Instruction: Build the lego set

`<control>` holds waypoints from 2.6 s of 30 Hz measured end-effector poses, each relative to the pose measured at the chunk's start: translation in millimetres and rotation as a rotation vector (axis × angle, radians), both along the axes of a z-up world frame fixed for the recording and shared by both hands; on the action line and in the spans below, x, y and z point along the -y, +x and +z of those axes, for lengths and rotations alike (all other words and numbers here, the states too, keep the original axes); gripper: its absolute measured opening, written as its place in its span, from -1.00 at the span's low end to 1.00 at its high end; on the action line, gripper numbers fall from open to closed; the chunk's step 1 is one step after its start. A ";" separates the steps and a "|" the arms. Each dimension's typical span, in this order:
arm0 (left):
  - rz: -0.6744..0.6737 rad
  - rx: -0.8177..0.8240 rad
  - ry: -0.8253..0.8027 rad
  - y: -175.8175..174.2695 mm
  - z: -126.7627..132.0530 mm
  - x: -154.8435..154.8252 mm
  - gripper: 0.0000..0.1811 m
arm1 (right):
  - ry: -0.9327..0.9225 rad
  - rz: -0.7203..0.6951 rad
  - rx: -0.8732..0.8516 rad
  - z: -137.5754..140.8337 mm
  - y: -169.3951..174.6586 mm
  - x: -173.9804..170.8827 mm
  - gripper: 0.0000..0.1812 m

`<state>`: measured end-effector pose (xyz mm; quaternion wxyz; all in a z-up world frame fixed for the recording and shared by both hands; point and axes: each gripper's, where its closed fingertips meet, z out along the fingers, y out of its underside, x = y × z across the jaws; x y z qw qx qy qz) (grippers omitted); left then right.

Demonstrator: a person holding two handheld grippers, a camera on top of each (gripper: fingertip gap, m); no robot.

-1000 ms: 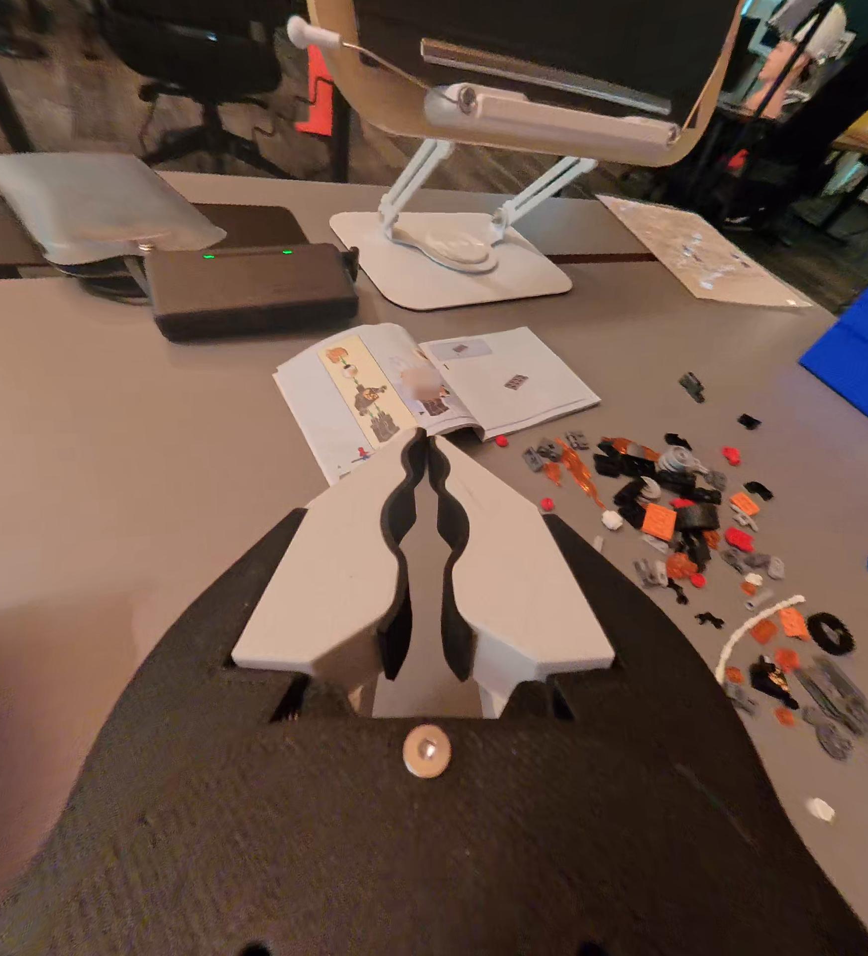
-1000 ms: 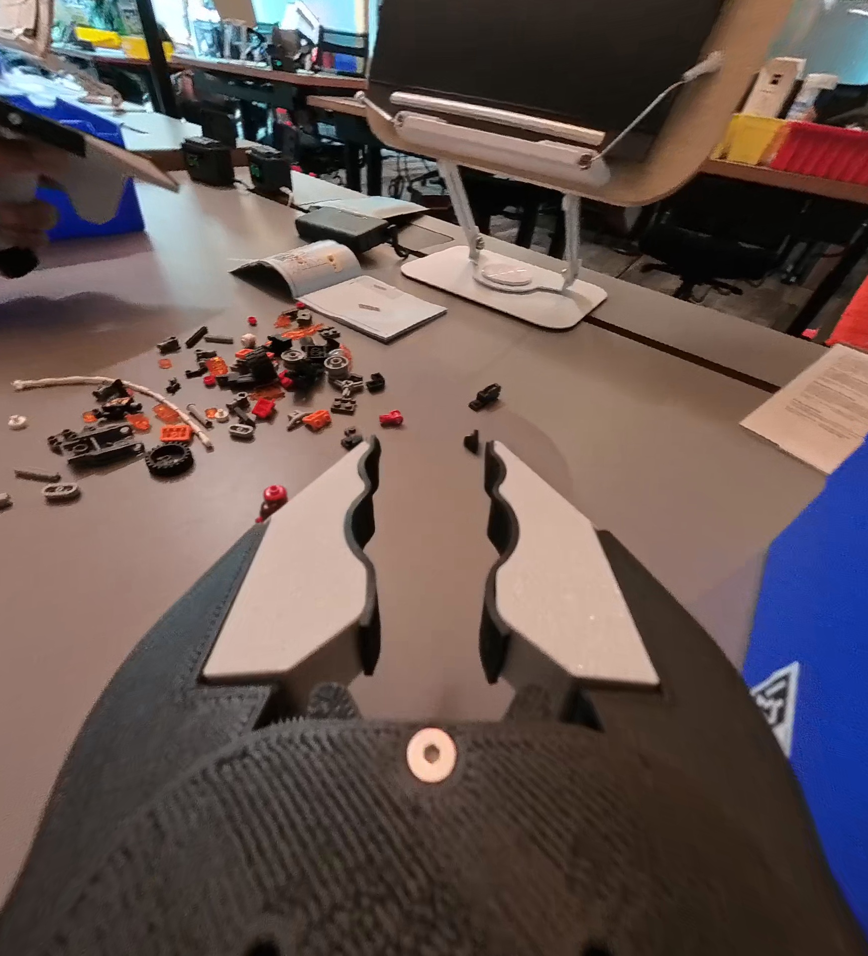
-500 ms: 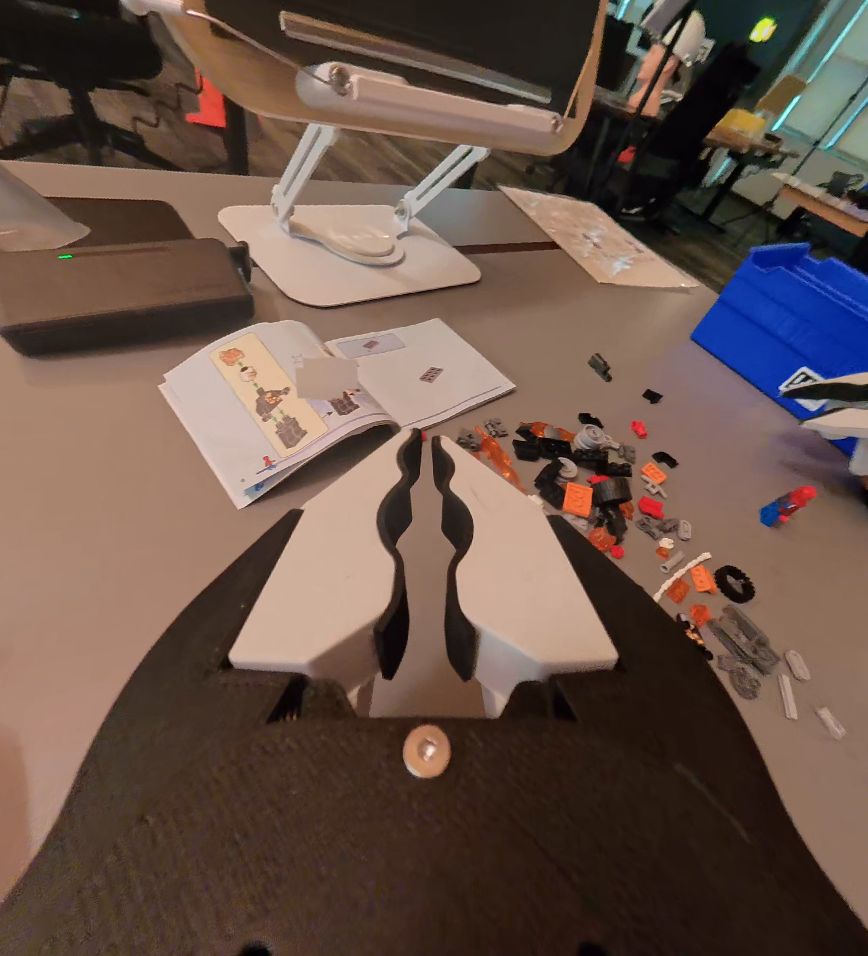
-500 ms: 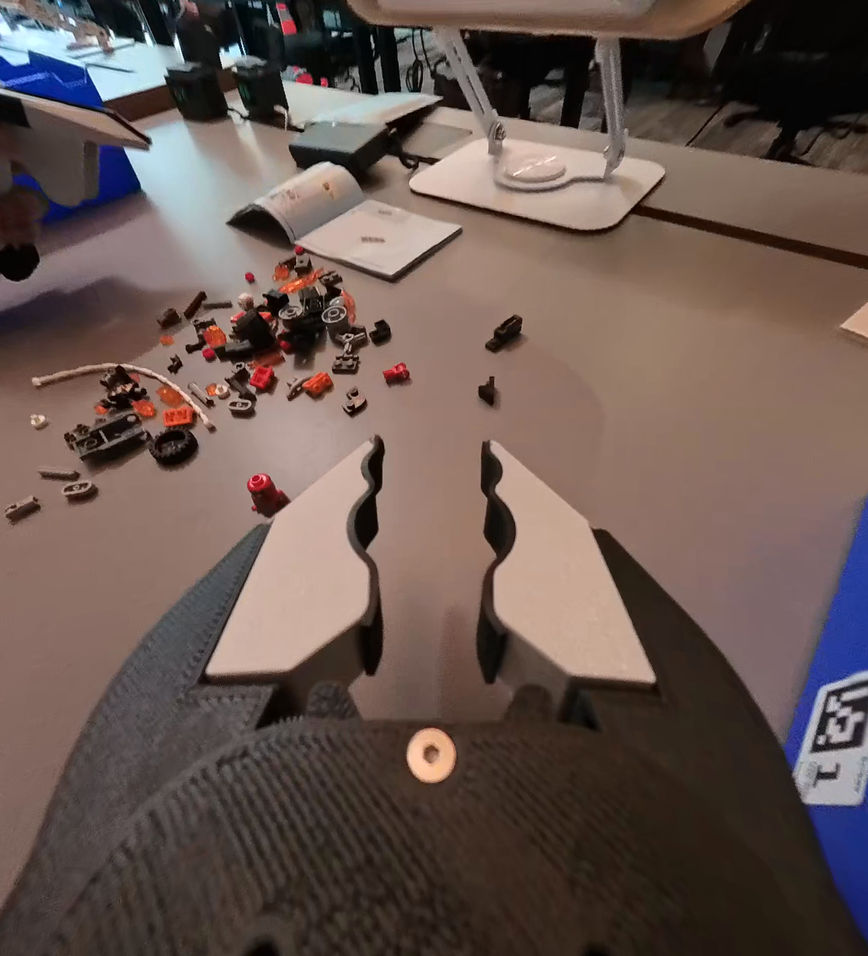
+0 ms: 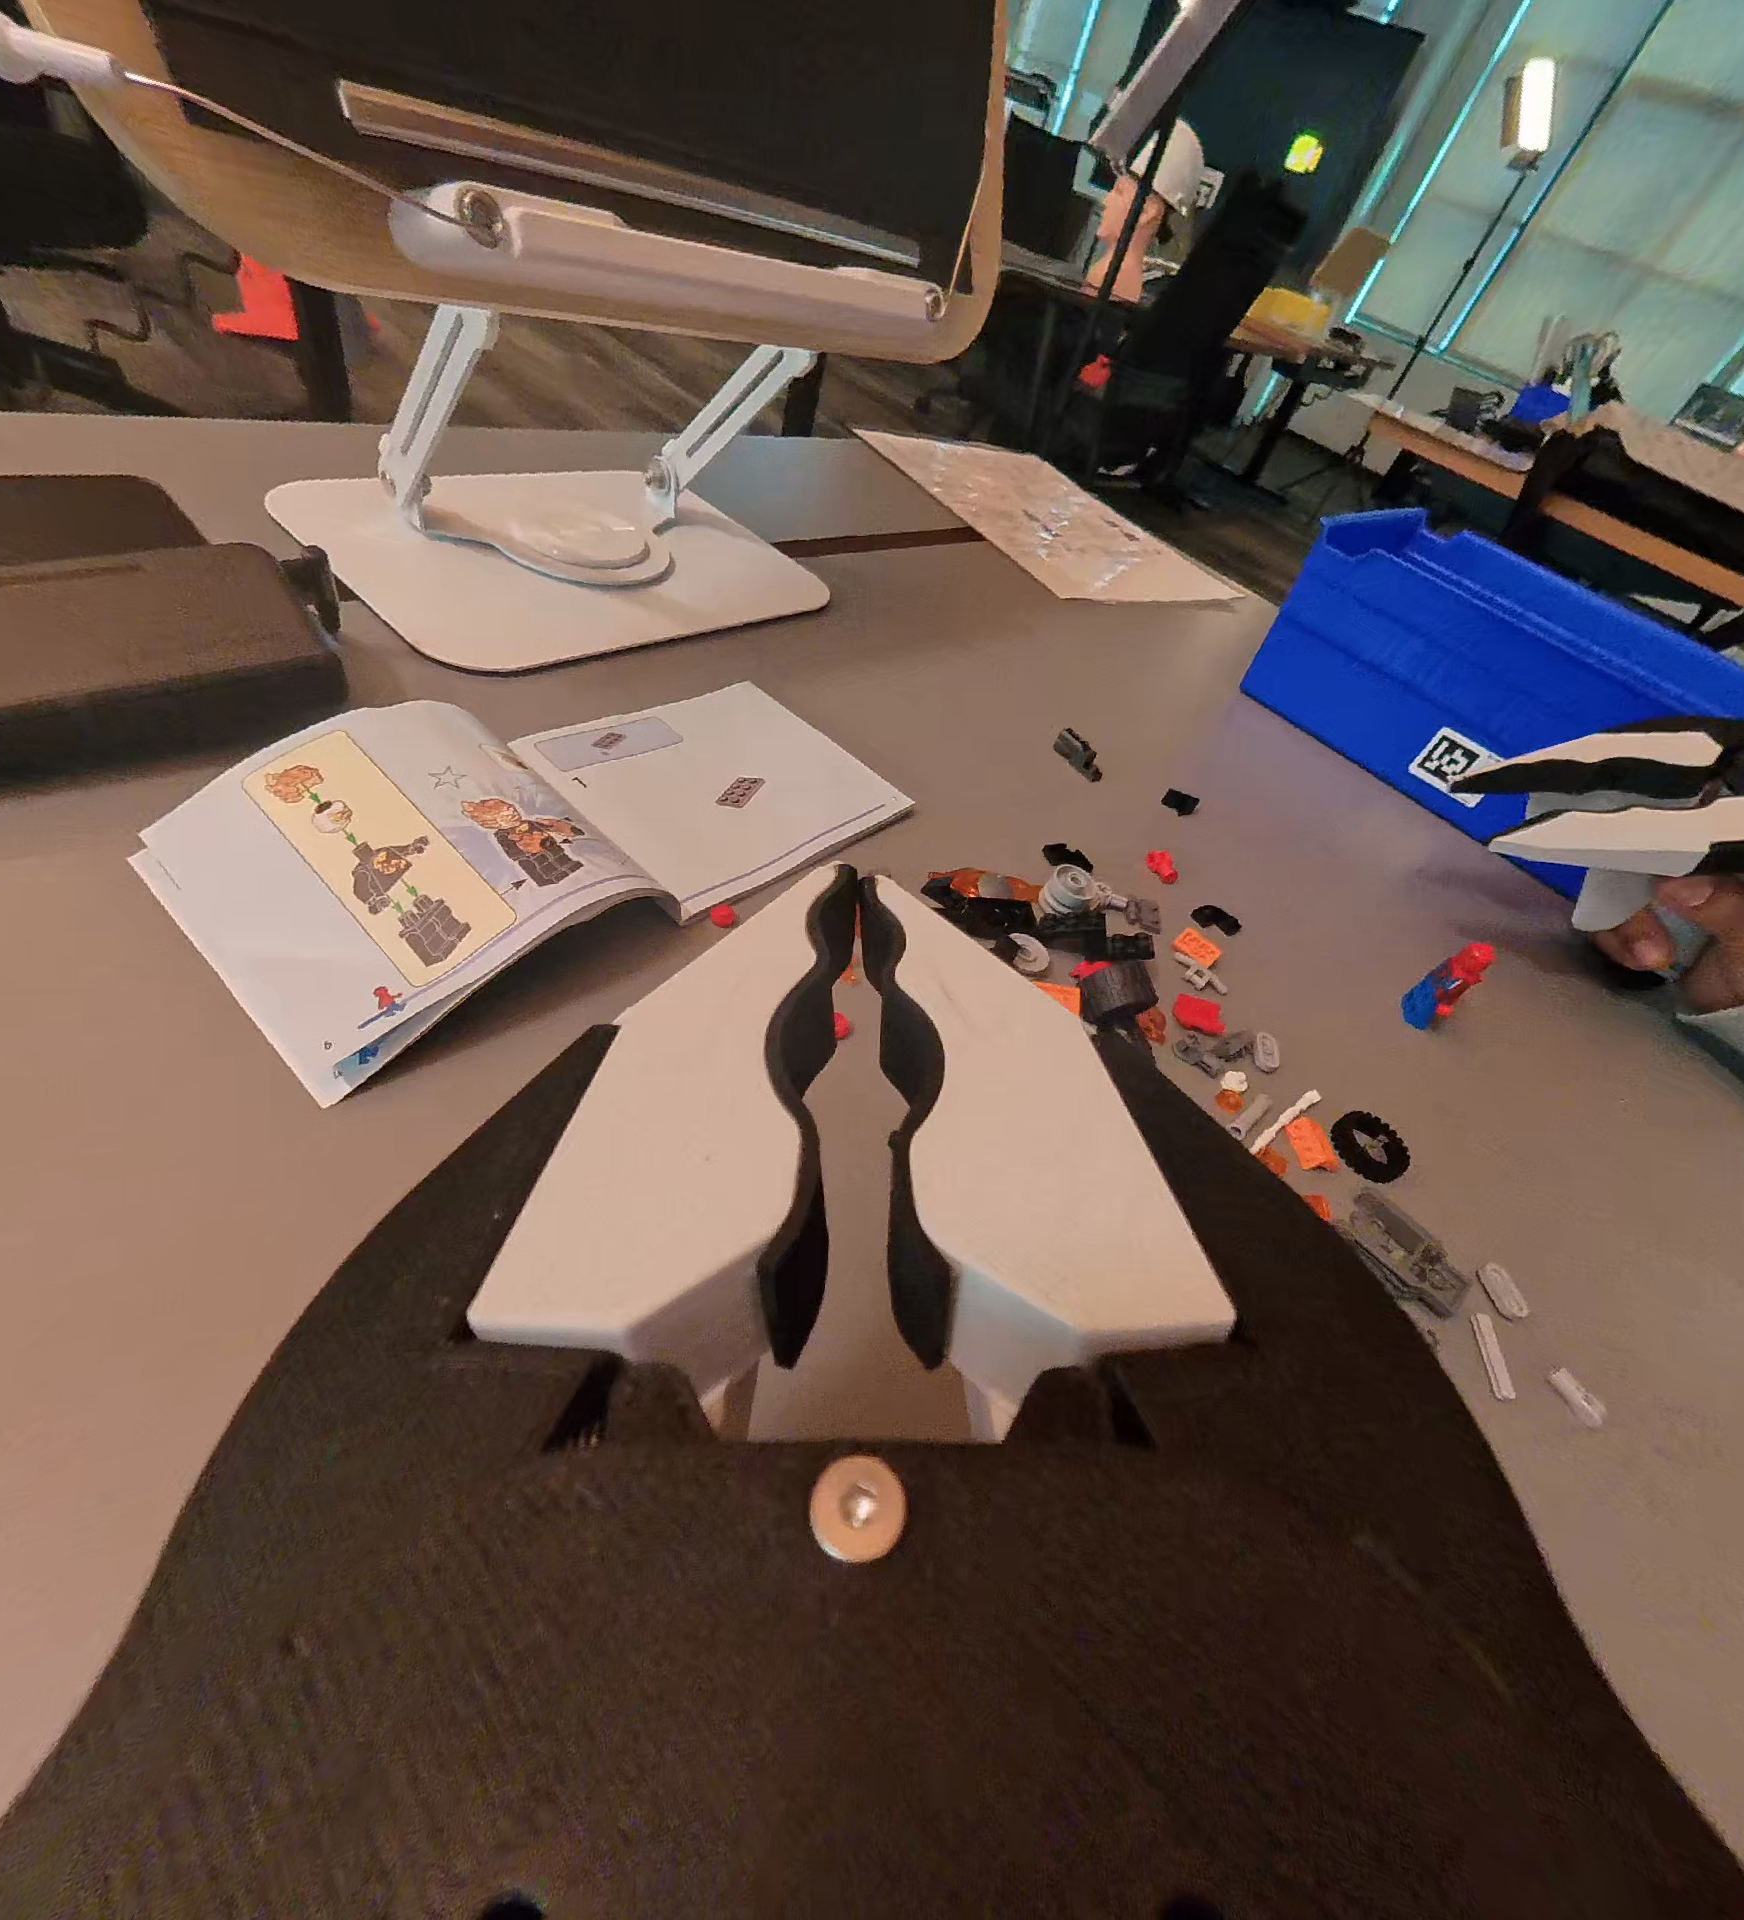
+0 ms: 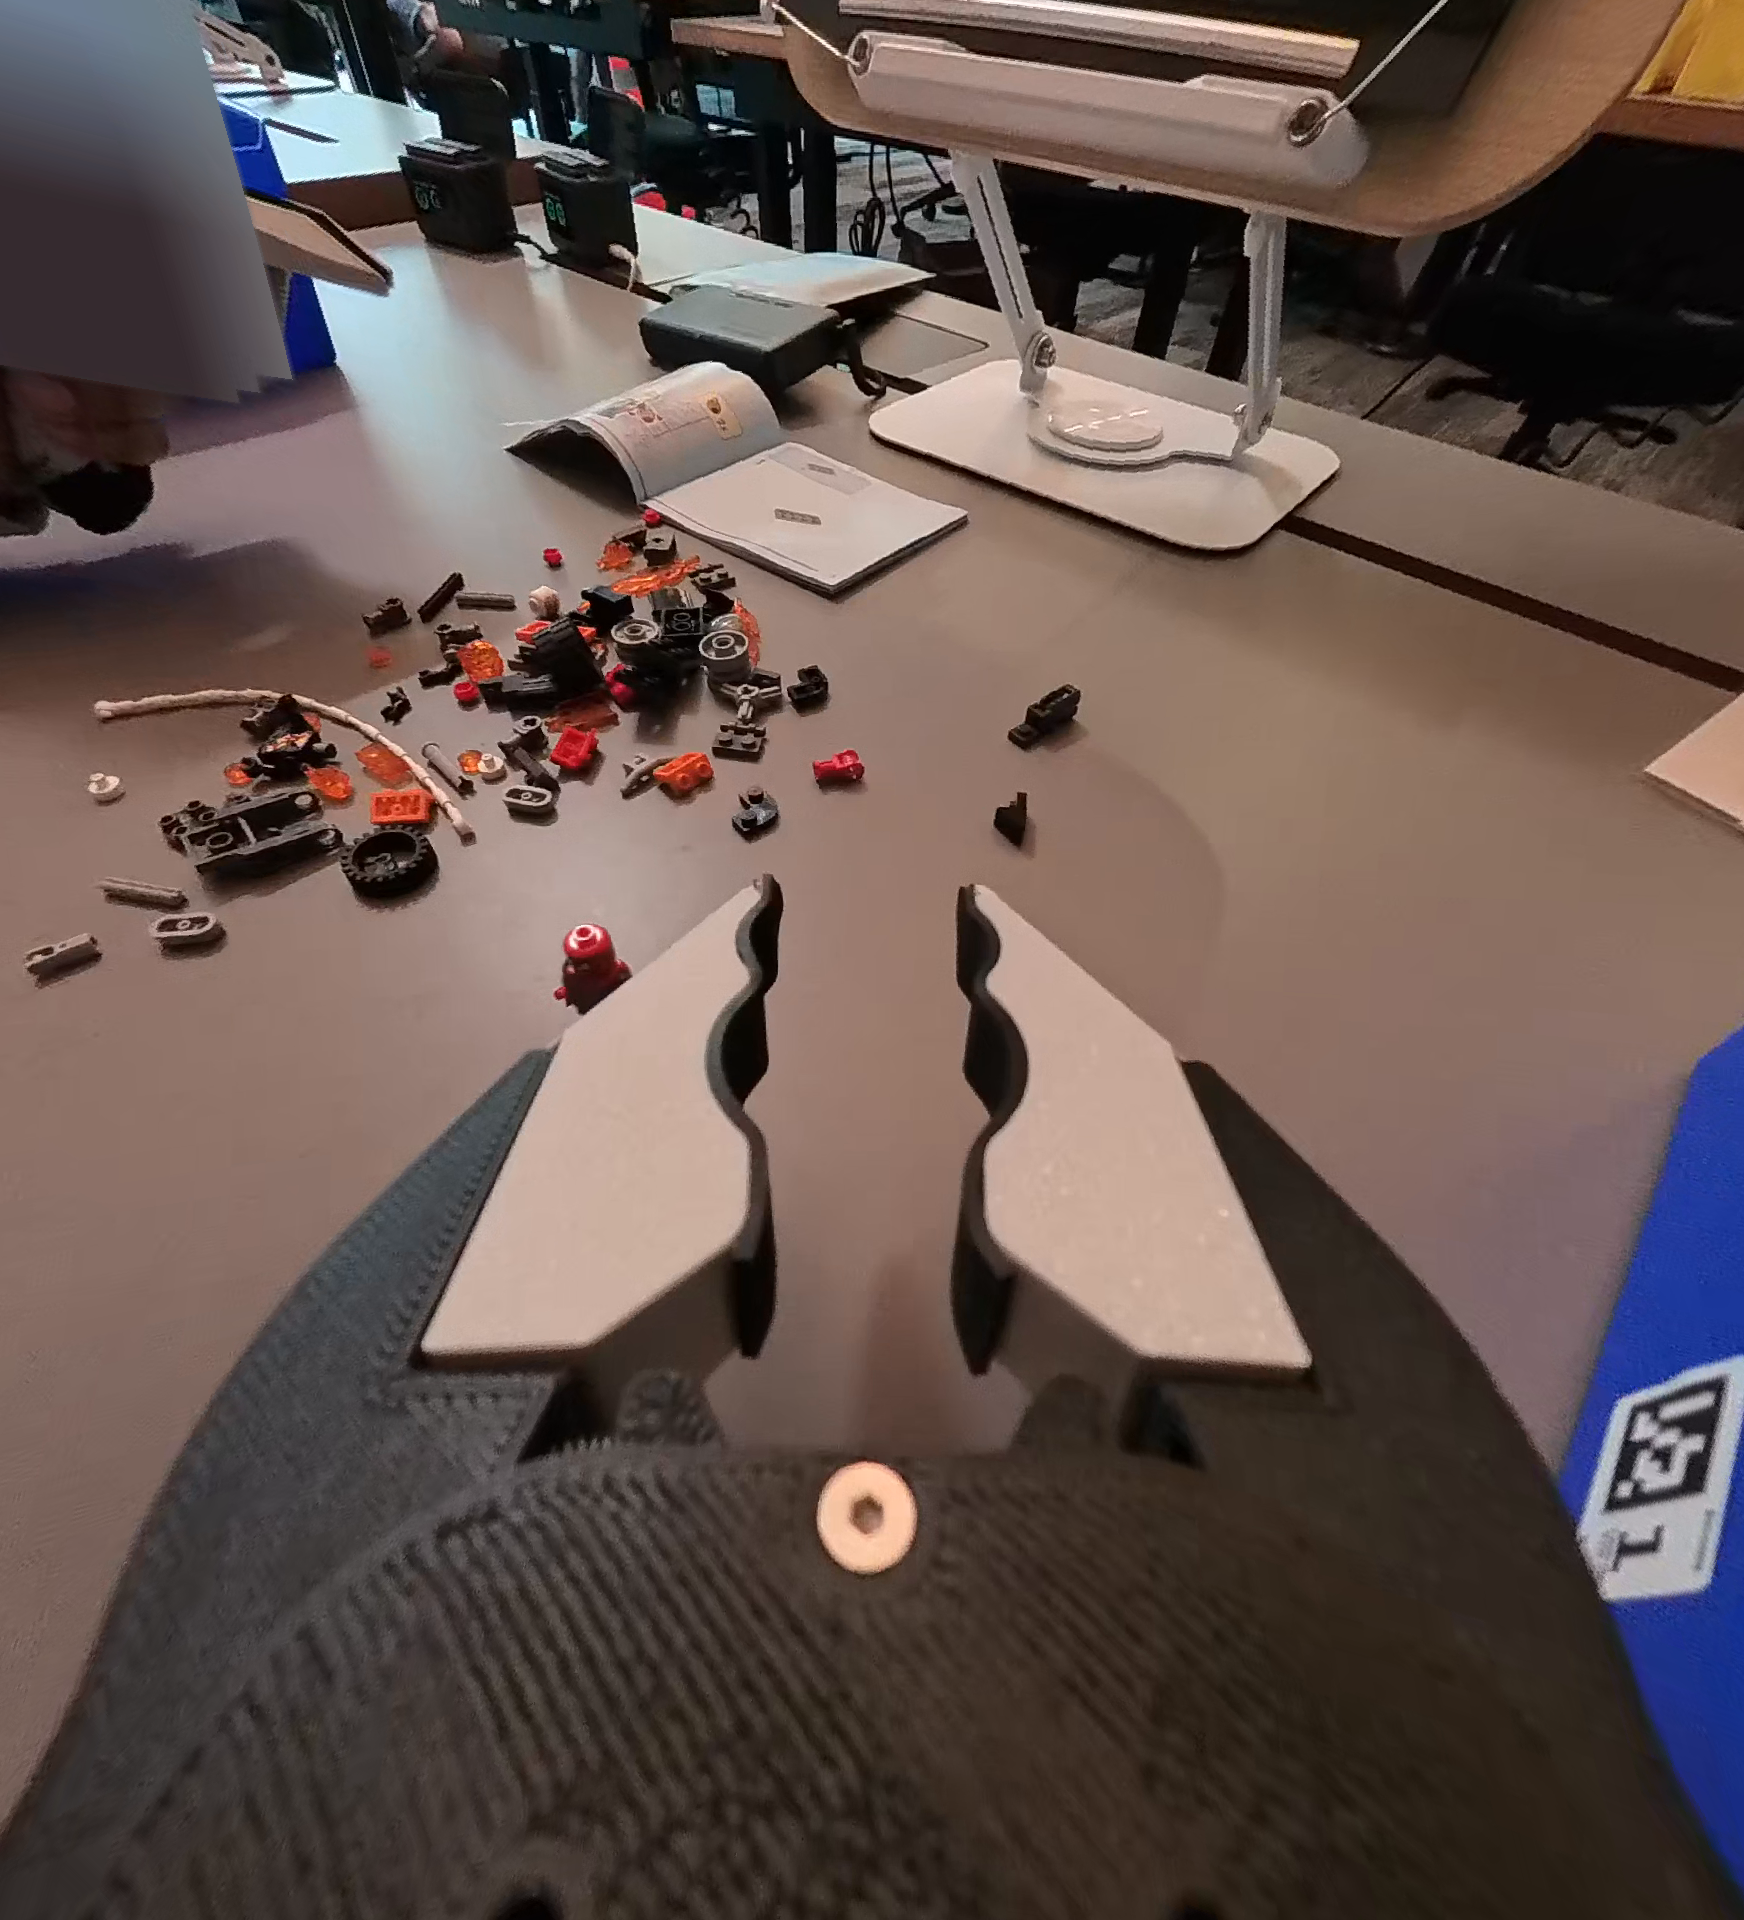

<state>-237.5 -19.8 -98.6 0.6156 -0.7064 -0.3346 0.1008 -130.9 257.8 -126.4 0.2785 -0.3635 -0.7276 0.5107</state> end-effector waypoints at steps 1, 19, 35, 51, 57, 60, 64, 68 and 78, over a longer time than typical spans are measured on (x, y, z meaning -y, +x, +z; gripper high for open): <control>0.000 -0.002 -0.004 0.1 -0.6 -0.4 -1.00 | -0.001 -0.001 -0.003 0.6 0.3 -0.1 -0.64; -0.032 -0.053 0.049 18.9 18.4 -4.3 -0.98 | 0.060 -0.032 0.031 -9.0 -7.5 -1.6 -0.65; -0.123 0.034 -0.010 29.9 -4.8 -21.0 -1.00 | 0.069 -0.035 -0.079 3.5 -0.3 0.0 -0.72; -0.124 0.085 -0.113 35.3 -21.9 -26.8 -1.00 | 0.092 -0.027 -0.056 -1.6 0.7 3.3 -0.71; -0.158 0.148 0.001 37.7 -14.1 -27.5 -1.00 | 0.095 -0.025 -0.048 -2.9 0.3 3.7 -0.72; -0.184 0.183 0.045 39.8 -12.2 -29.2 -1.00 | 0.100 -0.023 -0.039 -4.4 -0.1 4.2 -0.72; -0.182 0.186 0.051 39.2 -12.0 -28.6 -1.00 | 0.102 -0.020 -0.039 -4.6 0.1 4.7 -0.72; -0.187 0.190 0.044 39.8 -13.9 -29.7 -0.99 | 0.105 -0.018 -0.040 -4.8 0.3 5.0 -0.72; -0.187 0.196 0.042 39.3 -15.3 -30.3 -0.95 | 0.113 -0.017 -0.039 -5.7 0.4 5.6 -0.72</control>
